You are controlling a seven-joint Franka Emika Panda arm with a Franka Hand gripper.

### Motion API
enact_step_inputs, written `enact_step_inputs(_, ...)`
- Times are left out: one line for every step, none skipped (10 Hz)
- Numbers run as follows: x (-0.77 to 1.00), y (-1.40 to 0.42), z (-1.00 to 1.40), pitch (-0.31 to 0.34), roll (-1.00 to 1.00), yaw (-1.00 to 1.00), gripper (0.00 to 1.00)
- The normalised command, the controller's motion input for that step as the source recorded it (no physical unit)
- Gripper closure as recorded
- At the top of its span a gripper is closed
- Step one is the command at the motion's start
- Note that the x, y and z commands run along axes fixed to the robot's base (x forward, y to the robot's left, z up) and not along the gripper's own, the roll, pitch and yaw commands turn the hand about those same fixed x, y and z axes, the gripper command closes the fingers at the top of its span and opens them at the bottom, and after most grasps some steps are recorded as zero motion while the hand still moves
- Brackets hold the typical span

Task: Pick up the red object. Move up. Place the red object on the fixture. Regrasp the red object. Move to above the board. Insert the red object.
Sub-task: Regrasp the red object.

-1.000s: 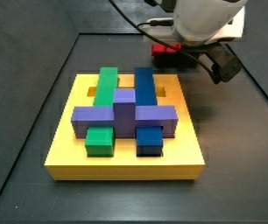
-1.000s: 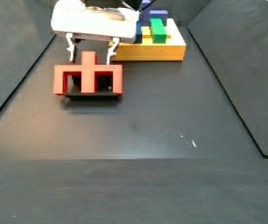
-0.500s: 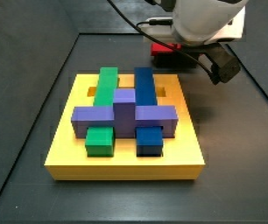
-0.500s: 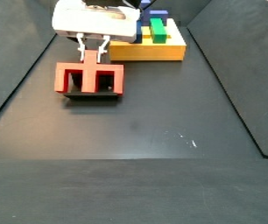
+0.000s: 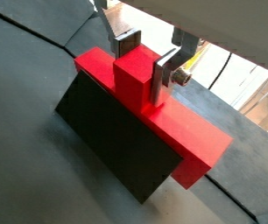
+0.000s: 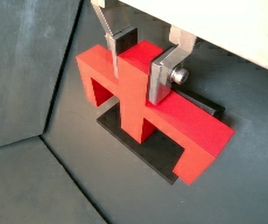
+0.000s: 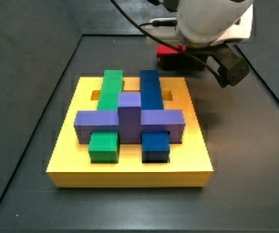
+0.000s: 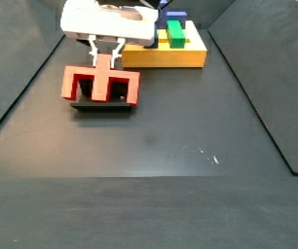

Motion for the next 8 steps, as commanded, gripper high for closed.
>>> enact_step_inputs(0.0,0.0,0.0,0.0,0.0,0.0,1.0)
enact_step_inputs(0.0,0.0,0.0,0.0,0.0,0.0,1.0)
enact_step_inputs(0.0,0.0,0.0,0.0,0.0,0.0,1.0)
enact_step_inputs(0.0,0.0,0.0,0.0,0.0,0.0,1.0)
enact_step_inputs(0.0,0.0,0.0,0.0,0.0,0.0,1.0)
enact_step_inputs(0.0,0.0,0.0,0.0,0.0,0.0,1.0)
enact_step_inputs(0.0,0.0,0.0,0.0,0.0,0.0,1.0)
enact_step_inputs(0.0,0.0,0.0,0.0,0.0,0.0,1.0)
